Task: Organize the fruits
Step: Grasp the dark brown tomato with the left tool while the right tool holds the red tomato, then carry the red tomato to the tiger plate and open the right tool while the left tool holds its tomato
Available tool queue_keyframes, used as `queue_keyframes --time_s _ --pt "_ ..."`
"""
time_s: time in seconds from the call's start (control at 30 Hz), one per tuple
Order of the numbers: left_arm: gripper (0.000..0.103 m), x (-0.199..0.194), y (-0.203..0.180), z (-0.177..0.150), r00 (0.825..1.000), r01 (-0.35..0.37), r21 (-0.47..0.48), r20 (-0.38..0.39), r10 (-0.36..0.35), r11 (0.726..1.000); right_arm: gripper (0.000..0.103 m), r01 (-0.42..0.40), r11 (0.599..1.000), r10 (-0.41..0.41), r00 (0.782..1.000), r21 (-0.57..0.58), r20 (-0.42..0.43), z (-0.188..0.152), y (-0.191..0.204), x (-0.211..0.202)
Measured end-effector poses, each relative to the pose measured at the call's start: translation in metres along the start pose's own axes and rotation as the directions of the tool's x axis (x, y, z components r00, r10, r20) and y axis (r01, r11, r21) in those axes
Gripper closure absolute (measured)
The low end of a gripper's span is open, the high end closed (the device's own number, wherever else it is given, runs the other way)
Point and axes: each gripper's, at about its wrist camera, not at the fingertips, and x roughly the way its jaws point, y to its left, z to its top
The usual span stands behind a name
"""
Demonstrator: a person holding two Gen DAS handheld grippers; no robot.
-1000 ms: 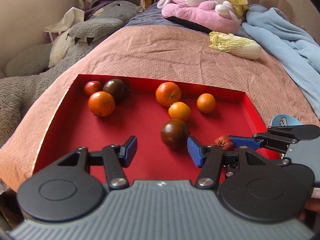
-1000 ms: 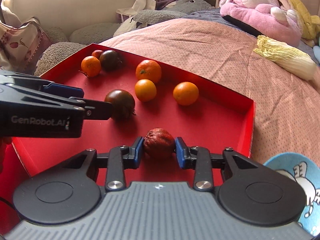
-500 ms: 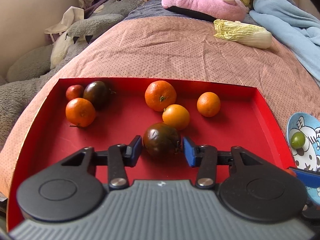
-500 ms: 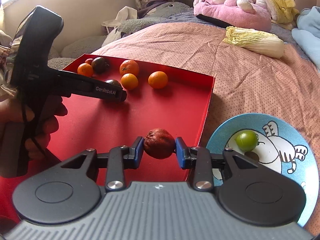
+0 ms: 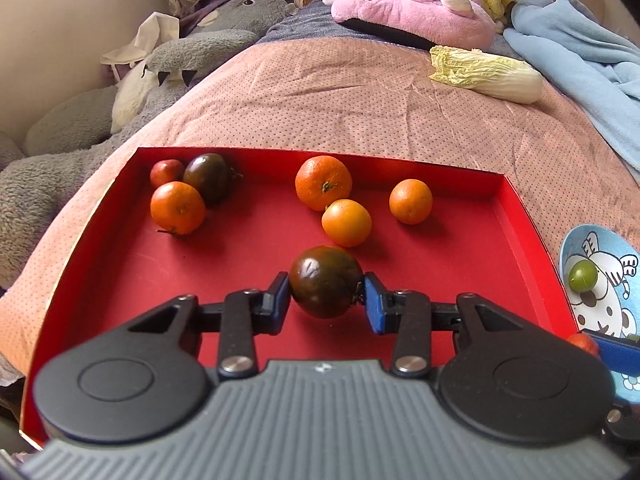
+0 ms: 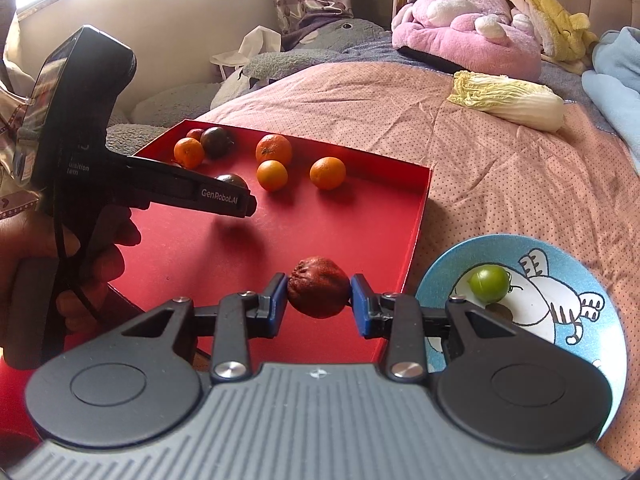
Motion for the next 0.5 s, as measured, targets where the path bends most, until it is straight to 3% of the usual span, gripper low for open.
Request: queue_keyframes --time_s 0.5 --pt "0.061 -0.024 -0.004 -0.008 1.0 -0.004 0.013 0.027 0.004 1.0 0.063 0.01 1.0 -0.01 1.0 0.0 0.028 -0.007 0.002 -0.018"
